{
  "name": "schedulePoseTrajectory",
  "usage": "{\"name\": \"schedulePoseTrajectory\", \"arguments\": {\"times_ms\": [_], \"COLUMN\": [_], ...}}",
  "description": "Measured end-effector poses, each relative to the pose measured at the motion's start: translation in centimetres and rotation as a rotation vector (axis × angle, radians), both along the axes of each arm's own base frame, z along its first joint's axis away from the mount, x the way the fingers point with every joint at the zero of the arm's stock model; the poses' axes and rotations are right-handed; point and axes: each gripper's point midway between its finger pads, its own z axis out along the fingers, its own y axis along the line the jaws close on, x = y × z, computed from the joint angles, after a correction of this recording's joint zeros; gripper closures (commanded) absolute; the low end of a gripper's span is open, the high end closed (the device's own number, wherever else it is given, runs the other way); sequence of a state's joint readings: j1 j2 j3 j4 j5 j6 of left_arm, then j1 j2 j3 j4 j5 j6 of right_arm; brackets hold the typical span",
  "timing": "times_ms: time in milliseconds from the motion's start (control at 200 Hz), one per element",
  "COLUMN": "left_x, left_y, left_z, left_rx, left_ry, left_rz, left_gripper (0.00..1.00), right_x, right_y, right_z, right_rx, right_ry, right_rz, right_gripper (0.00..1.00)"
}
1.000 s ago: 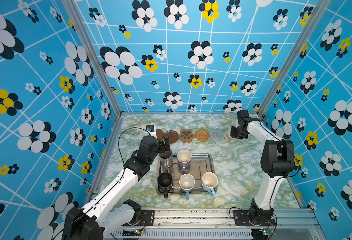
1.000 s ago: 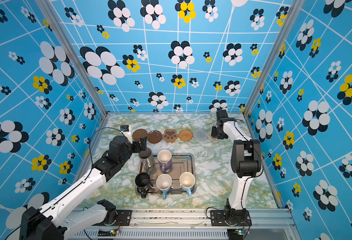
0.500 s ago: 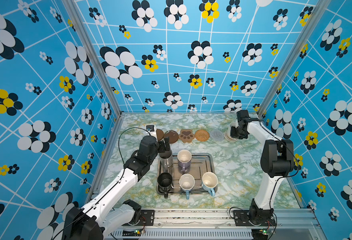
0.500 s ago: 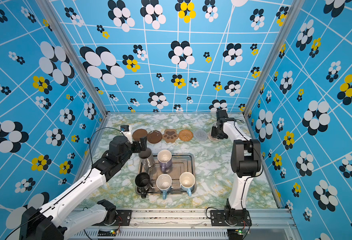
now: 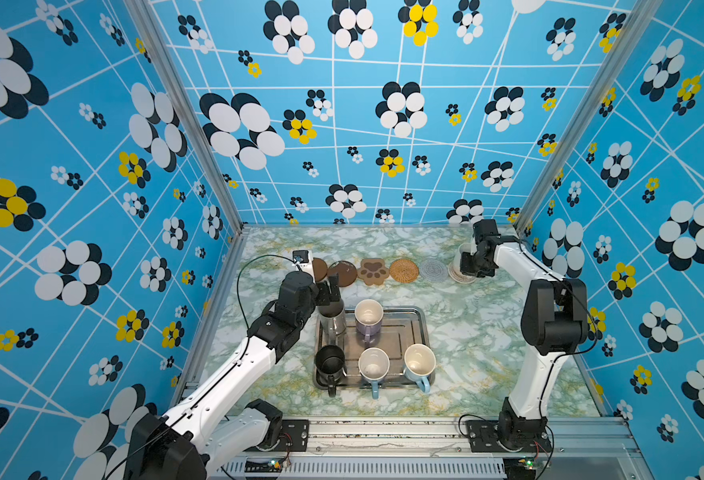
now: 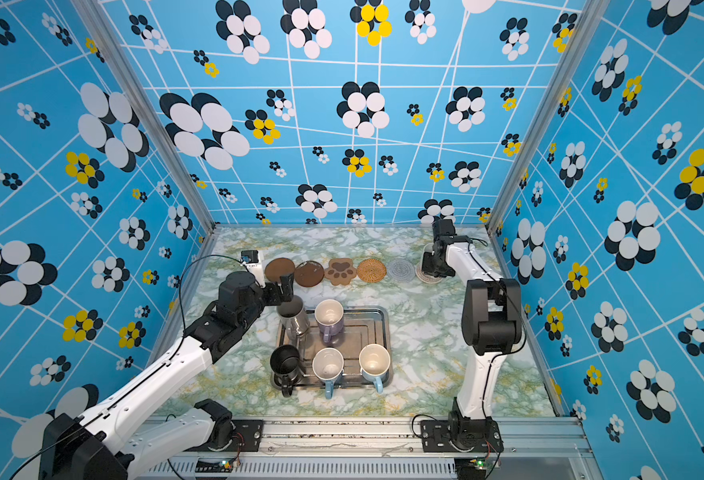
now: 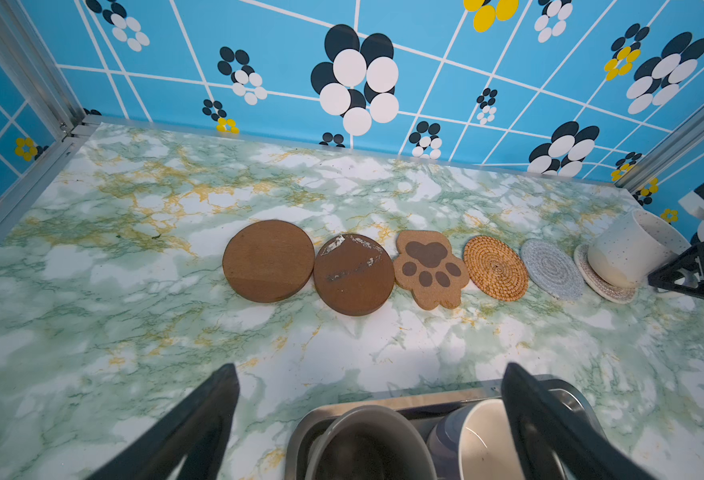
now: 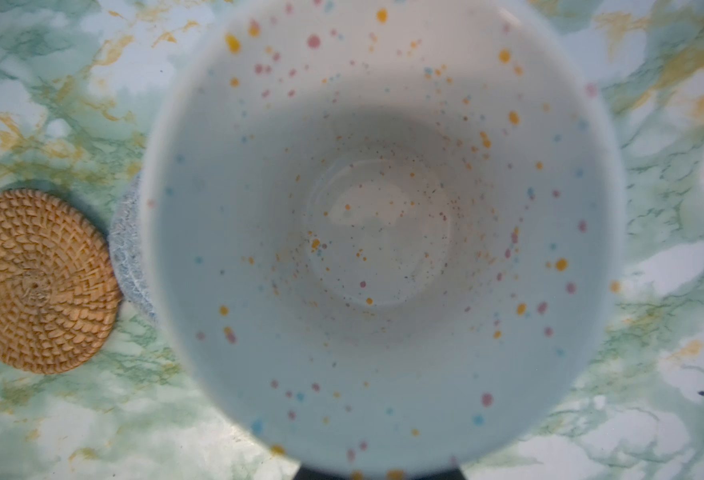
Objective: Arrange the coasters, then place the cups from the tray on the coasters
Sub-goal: 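Lower the speckled mug onto the multicolour knit coaster with the right gripper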
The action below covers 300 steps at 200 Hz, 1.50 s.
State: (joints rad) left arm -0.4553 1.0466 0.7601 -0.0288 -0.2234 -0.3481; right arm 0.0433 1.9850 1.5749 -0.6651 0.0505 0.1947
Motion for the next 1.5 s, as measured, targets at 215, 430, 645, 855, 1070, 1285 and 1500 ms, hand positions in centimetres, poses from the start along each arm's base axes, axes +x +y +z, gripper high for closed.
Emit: {"name": "schedulePoseTrajectory", "arguments": {"times_ms": [215,430,645,855,1070,1285,1500], "left_x": [0.0,0.0,0.0,-0.01,-0.04,-0.13,-0.35], "left_y": [0.0,0.0,0.0,0.0,0.02,0.07,0.18], "left_z": [0.0,-0.01,0.0,0.0,0.06,0.31,0.84], "left_rx": [0.0,0.0,0.0,0.0,-0.001,-0.004,-0.011], "left_ry": [0.0,0.0,0.0,0.0,-0.002,-0.008,-0.023], "left_rz": [0.0,0.0,0.0,0.0,0.0,0.0,0.0], "left_gripper": [0.0,0.01,0.01,0.0,0.01,0.01,0.01], "right_x": [0.02,0.09,0.07,-0.01,-0.07,-0.16,-0.62], "right_y": [0.07,0.07,0.17,0.25,0.31,0.27,0.45], "right_z": [-0.34,-0.35,-0.4,-0.51,-0.61,-0.77,-0.85], "right_rx": [0.004,0.004,0.0,-0.008,-0.018,-0.024,-0.027], "right_ry": [0.0,-0.003,-0.003,-0.001,0.0,0.001,0.0], "right_rz": [0.002,0.002,0.004,0.005,0.006,0.005,0.006], "right_gripper": [1.0,1.0,1.0,1.0,1.0,0.79,0.66]}}
